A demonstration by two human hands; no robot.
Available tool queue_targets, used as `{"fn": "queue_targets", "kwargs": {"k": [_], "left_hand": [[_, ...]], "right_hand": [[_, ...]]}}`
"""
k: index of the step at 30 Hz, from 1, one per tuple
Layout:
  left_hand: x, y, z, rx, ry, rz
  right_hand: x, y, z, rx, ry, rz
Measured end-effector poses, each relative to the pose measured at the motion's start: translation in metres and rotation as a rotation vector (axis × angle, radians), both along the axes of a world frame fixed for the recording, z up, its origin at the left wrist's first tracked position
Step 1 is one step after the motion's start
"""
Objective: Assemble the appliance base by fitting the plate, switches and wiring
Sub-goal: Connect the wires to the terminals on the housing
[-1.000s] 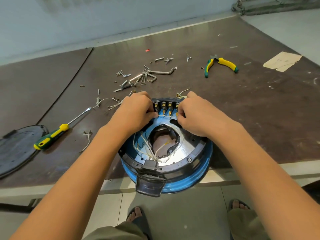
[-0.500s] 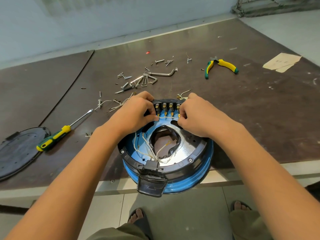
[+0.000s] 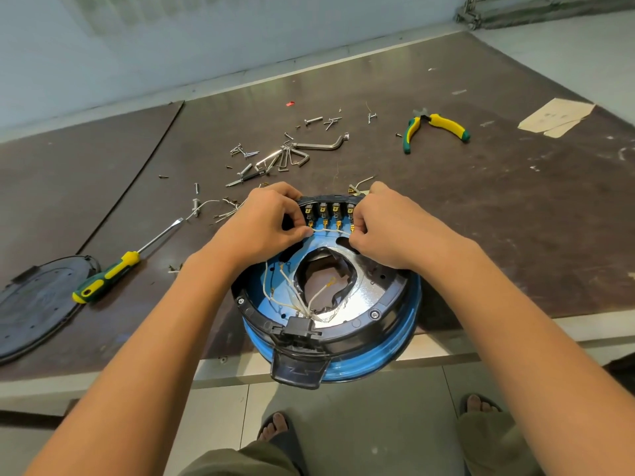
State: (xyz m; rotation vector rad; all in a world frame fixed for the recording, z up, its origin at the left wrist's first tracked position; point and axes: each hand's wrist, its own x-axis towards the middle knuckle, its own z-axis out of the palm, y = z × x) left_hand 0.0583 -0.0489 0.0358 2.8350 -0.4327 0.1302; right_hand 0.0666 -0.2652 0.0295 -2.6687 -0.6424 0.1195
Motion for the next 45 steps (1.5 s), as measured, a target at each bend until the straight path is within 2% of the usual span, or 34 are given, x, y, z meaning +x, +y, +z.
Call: {"fn": "queue_targets", "kwargs": {"k": [10, 31, 38, 45], "left_hand": [[-0.001, 0.000, 0.000, 0.001, 0.037, -0.003], [0.001, 0.000, -0.002, -0.008, -0.014, 0.002], [-0.002, -0.004, -0.002, -0.085, -0.055, 0.015], [0.014, 0.002, 0.005, 0.144, -0.017, -0.109]], "right_hand": [[-0.003, 0.000, 0.002, -0.014, 0.002, 0.003], [-0.004, 0.000, 0.003, -0.014, 0.005, -0.004], [-0.002, -0.001, 0.001, -0.016, 0.000, -0.008], [0.000, 0.000, 0.000, -0.018, 0.003, -0.008]]}}
